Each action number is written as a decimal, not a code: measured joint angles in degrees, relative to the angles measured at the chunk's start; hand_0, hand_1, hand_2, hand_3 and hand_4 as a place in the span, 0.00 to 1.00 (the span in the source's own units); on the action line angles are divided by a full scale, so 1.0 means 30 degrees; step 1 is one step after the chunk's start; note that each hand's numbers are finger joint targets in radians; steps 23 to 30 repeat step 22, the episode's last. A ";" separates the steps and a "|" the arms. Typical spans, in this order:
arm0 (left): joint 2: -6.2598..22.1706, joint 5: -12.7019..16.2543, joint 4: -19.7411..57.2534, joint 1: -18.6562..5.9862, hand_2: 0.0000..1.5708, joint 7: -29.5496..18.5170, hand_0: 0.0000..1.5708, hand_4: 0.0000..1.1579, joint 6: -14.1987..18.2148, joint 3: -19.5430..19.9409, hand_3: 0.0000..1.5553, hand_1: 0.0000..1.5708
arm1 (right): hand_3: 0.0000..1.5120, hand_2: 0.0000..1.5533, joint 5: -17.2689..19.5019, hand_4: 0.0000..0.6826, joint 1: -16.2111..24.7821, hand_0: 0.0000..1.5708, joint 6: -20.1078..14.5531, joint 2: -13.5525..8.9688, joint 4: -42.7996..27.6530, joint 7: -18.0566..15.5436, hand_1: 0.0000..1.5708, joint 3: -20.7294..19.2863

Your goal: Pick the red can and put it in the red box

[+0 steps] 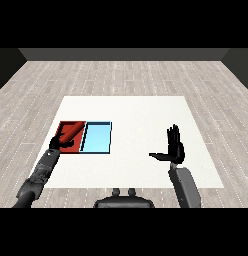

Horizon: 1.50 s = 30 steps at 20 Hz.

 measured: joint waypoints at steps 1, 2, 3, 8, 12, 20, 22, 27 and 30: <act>-0.0028 -0.0069 0.0419 -0.0025 0.00 -0.0277 0.00 0.48 -0.0492 -0.0025 0.00 0.00 | 0.00 0.00 0.0033 0.00 -0.0107 0.00 0.0098 0.0051 0.0381 -0.0223 0.00 -0.0038; -0.0068 -0.0251 0.0856 -0.0251 0.00 -0.0251 0.00 0.17 -0.1003 -0.0168 0.00 0.00 | 0.00 0.00 0.0087 0.00 -0.0238 0.00 0.0061 0.0130 0.0540 -0.0356 0.00 -0.0068; -0.0112 -0.0541 0.1305 -0.0371 0.00 -0.0188 0.00 0.00 -0.1339 -0.0410 0.00 0.00 | 0.00 0.00 -0.0002 0.00 -0.0488 0.00 0.0170 0.0131 0.0772 -0.0422 0.00 -0.0191; 0.0107 -0.0500 0.2707 -0.1007 0.00 -0.0756 0.00 0.00 -0.1705 0.0039 0.00 0.00 | 0.00 0.00 -0.0157 0.00 -0.0395 0.00 0.0700 0.0201 0.1184 -0.1031 0.00 -0.0388; 0.0181 0.2024 0.1172 -0.1172 0.61 -0.3603 0.65 0.00 -0.2571 0.2595 0.00 0.65 | 0.00 0.00 -0.0346 0.00 -0.0515 0.00 0.1051 0.0168 0.1292 -0.1124 0.00 -0.0458; -0.2288 0.6689 -0.3726 -0.0727 0.00 -1.0332 0.00 0.00 -0.7784 0.6222 0.00 0.00 | 0.00 0.00 -0.0407 0.00 -0.0574 0.00 0.1479 -0.0039 0.1161 -0.0984 0.00 -0.0354; -0.3490 0.7170 -0.5098 -0.0134 0.00 -1.1422 0.00 0.00 -0.8693 0.6178 0.00 0.00 | 0.00 0.00 -0.0164 0.00 -0.0652 0.00 0.1553 -0.0066 0.1326 -0.1125 0.00 -0.0205; -0.3490 0.7170 -0.5098 -0.0134 0.00 -1.1422 0.00 0.00 -0.8693 0.6178 0.00 0.00 | 0.00 0.00 -0.0164 0.00 -0.0652 0.00 0.1553 -0.0066 0.1326 -0.1125 0.00 -0.0205; -0.3490 0.7170 -0.5098 -0.0134 0.00 -1.1422 0.00 0.00 -0.8693 0.6178 0.00 0.00 | 0.00 0.00 -0.0164 0.00 -0.0652 0.00 0.1553 -0.0066 0.1326 -0.1125 0.00 -0.0205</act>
